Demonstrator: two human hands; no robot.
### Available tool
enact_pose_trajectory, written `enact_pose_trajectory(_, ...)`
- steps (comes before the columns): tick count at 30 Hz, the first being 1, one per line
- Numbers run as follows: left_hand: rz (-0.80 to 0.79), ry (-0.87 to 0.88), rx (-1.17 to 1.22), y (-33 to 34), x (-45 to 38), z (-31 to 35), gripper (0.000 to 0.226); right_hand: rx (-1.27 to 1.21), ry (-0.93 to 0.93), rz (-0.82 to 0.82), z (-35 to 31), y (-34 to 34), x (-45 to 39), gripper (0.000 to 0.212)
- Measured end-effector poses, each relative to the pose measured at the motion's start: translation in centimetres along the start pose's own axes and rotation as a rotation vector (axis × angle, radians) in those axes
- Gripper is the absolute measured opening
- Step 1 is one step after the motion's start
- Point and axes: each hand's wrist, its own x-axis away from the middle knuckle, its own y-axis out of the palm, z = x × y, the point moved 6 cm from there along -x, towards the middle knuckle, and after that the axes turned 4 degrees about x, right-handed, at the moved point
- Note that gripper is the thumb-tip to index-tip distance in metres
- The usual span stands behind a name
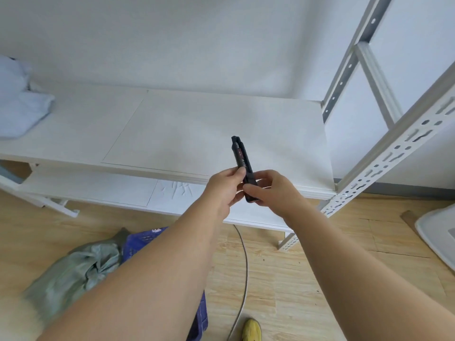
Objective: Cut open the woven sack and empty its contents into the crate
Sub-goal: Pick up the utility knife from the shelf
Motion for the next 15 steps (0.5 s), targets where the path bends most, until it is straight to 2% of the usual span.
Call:
enact_pose_trajectory(2, -0.04, -0.016, 0.018, -1.9, 0.9, 0.1, 0.016, -0.19, 0.068, -0.066, -0.6, 2.0, 0.9, 0.03)
enact_pose_trajectory(4, -0.059, -0.022, 0.018, -4.2, 1.9, 0.2, 0.02, -0.266, 0.085, -0.136, -1.3, 4.5, 1.7, 0.027)
enact_pose_trajectory(7, -0.003, -0.021, 0.022, -9.1, 3.6, 0.5, 0.023, -0.283, 0.056, -0.202, -2.5, 8.8, 2.9, 0.026)
enact_pose_trajectory(10, 0.057, 0.062, 0.018, -14.4, 5.2, 1.3, 0.023, -0.272, 0.057, -0.276, -3.4, 13.9, 4.4, 0.024)
enact_pose_trajectory(13, 0.024, 0.132, 0.014, -18.5, 7.1, 1.7, 0.02, -0.301, 0.042, -0.314, -4.3, 18.9, 6.0, 0.026)
enact_pose_trajectory(15, 0.005, 0.139, -0.002, -20.8, 8.0, 1.5, 0.019, -0.278, 0.016, -0.279, -4.6, 21.3, 6.9, 0.028)
